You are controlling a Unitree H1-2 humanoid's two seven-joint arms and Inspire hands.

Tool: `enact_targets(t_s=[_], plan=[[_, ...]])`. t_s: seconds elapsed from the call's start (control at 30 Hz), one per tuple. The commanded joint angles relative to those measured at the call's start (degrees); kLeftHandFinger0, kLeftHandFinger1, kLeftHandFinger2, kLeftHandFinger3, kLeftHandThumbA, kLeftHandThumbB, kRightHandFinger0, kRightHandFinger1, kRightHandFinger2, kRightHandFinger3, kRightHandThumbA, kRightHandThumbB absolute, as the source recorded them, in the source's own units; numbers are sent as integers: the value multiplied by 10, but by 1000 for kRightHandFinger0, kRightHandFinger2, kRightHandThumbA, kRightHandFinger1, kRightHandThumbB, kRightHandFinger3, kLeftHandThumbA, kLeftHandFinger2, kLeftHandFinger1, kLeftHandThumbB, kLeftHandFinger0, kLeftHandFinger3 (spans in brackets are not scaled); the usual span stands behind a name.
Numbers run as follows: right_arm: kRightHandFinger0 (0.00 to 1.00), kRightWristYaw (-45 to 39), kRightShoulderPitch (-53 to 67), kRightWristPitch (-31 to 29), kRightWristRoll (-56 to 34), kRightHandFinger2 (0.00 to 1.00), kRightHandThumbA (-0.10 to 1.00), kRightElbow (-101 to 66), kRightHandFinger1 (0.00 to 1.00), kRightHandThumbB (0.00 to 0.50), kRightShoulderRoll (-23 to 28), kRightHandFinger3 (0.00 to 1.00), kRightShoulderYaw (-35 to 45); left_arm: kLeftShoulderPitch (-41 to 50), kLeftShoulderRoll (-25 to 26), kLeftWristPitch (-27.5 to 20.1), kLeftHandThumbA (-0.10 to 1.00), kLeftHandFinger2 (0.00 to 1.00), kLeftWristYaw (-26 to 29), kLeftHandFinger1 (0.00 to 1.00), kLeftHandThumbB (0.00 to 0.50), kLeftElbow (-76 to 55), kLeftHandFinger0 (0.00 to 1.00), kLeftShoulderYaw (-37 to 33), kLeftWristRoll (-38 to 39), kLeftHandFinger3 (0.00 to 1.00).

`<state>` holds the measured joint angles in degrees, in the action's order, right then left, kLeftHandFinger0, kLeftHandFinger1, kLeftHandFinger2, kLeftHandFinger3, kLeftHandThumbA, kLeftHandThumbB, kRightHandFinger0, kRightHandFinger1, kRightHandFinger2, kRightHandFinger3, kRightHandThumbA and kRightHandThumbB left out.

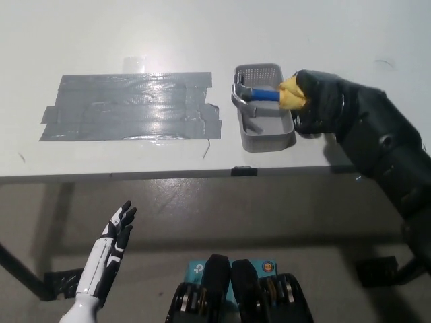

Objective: The robot picks the hammer placed on top of the gray container with right hand and places it on the grey area of the desk

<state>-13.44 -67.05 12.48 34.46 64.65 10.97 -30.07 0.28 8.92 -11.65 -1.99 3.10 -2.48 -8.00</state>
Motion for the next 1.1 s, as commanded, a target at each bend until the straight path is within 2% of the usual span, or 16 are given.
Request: enact_targets(t_s=[0.0,0.1,0.13,0.2,0.27,0.33,0.37,0.47,0.53,0.57,0.63,0.7,0.73,0.77,0.8,1.07], plan=[[62,306,-21,-105,33,811,-100,9,466,173,-2,308,14,-10,9,-7,1000,1000,0,1000,112,-17,1000,5,-5,1000],[69,327,-23,-118,30,831,-100,16,492,174,1,236,15,-16,9,-7,1000,1000,-2,1000,113,-16,1000,5,2,1000],[81,337,-24,-130,28,876,-100,22,540,162,1,292,15,-18,11,-7,1000,1000,-3,1000,122,-16,1000,7,4,1000],[102,352,-27,-138,25,838,-100,33,523,152,-4,599,15,-18,15,-5,1000,1000,-2,1000,115,-20,1000,10,1,1000],[92,361,-22,-148,20,751,-100,28,450,182,-3,591,21,-19,15,-2,1000,1000,-2,1000,101,-23,1000,8,-4,1000],[4,378,-20,-150,25,596,-100,27,316,178,-2,315,17,-20,15,-2,1000,1000,-3,1000,110,-22,1000,6,-4,1000],[1,381,-19,-152,25,586,-100,27,301,173,-1,291,17,-21,15,-2,1000,1000,-4,1000,111,-21,1000,6,-3,1000],[8,403,-22,-166,22,754,-100,35,410,157,-4,213,18,-22,16,6,1000,1000,-8,1000,131,-25,1000,6,3,1000],[0,426,-27,-177,19,793,-100,37,435,184,-6,293,22,-24,17,7,1000,1000,-7,1000,120,-27,1000,7,-2,1000],[33,437,-30,-183,16,812,-100,36,480,188,-7,424,26,-25,17,8,1000,1000,-6,1000,126,-27,1000,7,-3,1000],[46,464,-36,-187,13,778,-100,36,482,139,-11,767,32,-24,18,6,1000,1000,-5,1000,122,-27,1000,7,-4,1000],[22,486,-38,-198,9,729,-100,31,440,112,-12,850,40,-24,19,8,1000,1000,-7,1000,122,-29,1000,5,-6,1000],[34,487,-38,-199,8,767,-100,32,489,41,-12,954,40,-24,19,8,1000,1000,-7,1000,123,-29,1000,5,-6,1000],[47,510,-43,-200,14,745,-100,28,463,108,-14,904,39,-23,20,14,1000,1000,-9,1000,130,-32,1000,5,-5,1000],[16,527,-49,-211,17,718,-100,25,415,121,-15,878,39,-24,20,15,1000,1000,-8,1000,139,-30,1000,5,-6,1000],[0,528,-88,-215,26,718,-100,-1,355,106,-37,890,33,-23,18,20,1000,1000,-8,1000,131,-35,1000,5,-3,1000]])
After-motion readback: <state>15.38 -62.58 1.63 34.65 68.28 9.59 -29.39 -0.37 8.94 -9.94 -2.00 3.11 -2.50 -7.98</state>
